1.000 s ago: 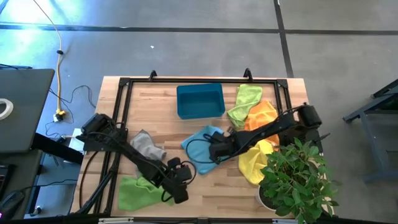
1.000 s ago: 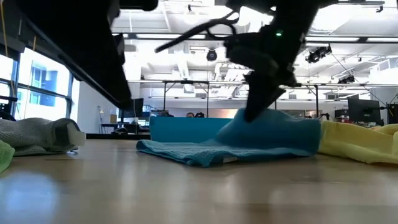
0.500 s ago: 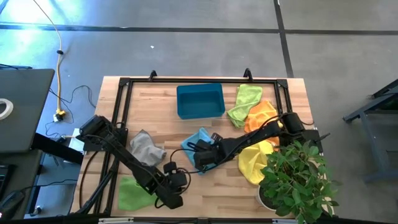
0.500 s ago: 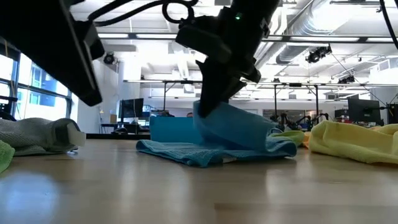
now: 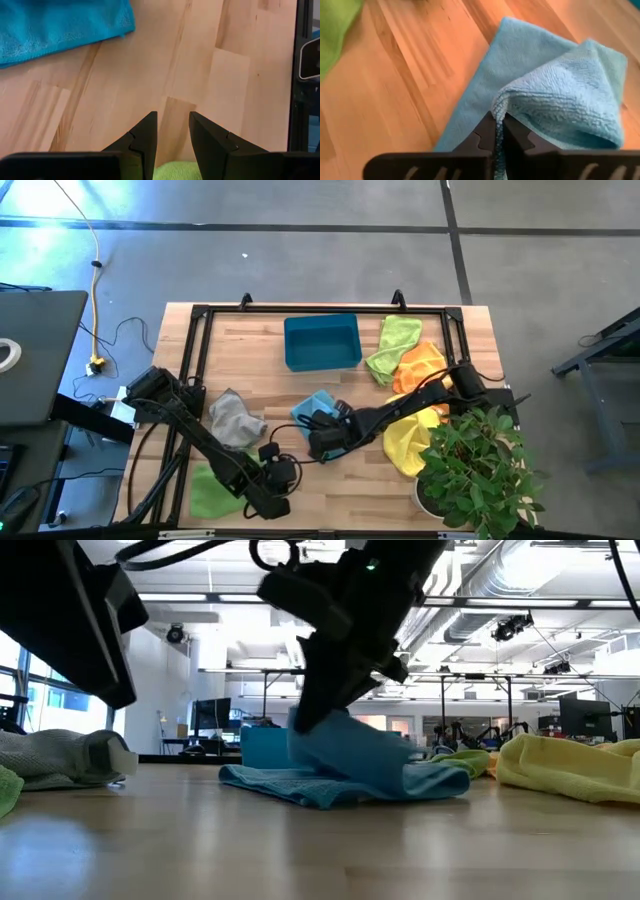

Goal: Fold microfiber towels
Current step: Fold the blue microfiber cloth

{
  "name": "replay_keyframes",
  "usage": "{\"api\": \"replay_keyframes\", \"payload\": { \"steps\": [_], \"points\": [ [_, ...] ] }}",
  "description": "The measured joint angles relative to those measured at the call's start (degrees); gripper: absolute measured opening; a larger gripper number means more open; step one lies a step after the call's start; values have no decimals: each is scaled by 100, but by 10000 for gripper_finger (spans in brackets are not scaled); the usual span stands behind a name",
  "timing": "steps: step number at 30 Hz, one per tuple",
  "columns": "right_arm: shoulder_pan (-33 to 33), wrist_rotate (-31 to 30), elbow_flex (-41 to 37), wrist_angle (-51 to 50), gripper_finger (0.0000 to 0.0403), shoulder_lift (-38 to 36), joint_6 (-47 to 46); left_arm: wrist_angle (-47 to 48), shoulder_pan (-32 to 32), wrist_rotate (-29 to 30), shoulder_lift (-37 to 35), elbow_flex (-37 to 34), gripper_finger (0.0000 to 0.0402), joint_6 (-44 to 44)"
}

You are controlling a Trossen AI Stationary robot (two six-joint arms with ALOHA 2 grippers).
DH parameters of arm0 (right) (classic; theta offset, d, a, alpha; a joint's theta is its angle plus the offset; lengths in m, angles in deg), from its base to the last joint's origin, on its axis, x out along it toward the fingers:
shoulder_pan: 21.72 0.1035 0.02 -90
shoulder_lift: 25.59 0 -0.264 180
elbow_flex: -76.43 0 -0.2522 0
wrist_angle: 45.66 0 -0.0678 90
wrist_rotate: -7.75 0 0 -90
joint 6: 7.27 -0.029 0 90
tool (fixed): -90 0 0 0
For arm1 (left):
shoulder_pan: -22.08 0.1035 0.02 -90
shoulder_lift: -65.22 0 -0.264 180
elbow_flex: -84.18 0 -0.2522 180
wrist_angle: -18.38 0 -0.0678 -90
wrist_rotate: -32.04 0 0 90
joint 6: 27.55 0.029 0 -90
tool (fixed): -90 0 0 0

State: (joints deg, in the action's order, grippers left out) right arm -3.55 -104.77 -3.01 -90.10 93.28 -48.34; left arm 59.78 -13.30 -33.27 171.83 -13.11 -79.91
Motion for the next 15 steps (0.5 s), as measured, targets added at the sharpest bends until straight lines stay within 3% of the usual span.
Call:
{"api": "replay_keyframes", "payload": {
  "steps": [3,11,15],
  "points": [
    [-3,-108,0,32,27,41,110,3,-3,2,-2,0,103,0],
    [-33,-140,72,263,146,55,475,85,-9,3,-2,0,103,2],
    [-55,-145,264,-31,173,16,1043,108,21,13,-2,0,103,2]
  ]
}}
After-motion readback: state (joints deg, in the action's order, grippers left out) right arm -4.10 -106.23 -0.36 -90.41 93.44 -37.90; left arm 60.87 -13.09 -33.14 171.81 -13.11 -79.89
